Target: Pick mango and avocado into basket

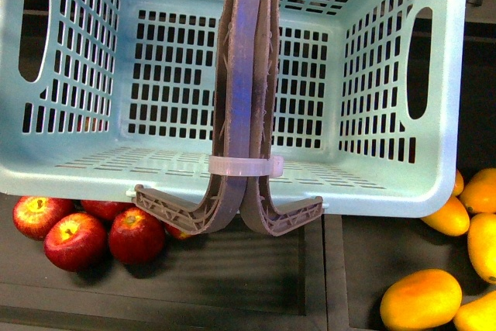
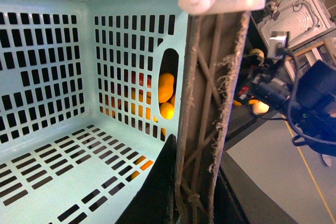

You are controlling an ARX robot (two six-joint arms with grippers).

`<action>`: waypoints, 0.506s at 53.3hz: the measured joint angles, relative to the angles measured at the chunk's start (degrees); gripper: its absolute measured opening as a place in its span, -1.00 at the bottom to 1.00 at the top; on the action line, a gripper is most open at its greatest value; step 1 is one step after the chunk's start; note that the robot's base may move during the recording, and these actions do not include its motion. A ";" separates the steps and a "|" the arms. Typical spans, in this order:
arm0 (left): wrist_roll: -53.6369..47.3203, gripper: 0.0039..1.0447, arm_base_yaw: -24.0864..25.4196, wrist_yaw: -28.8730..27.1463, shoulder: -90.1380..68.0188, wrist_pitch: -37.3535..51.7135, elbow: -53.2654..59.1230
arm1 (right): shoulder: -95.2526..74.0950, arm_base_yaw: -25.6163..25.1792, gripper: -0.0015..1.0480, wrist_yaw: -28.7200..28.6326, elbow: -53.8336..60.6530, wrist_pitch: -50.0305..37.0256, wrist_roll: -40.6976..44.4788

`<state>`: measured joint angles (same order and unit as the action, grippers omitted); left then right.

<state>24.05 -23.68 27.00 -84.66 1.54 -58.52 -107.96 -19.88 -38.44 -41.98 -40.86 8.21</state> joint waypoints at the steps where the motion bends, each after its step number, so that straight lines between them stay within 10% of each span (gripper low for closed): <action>1: 0.00 -0.76 0.00 0.00 0.00 0.00 0.00 | 1.68 0.39 0.26 -0.57 0.50 0.07 -0.70; 27: 0.02 -0.76 0.00 -0.02 0.00 0.00 0.00 | 20.87 17.49 0.26 -0.04 8.15 1.01 -9.25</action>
<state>24.08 -23.68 26.98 -84.66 1.54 -58.52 -87.09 -2.39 -38.48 -33.82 -39.86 -1.04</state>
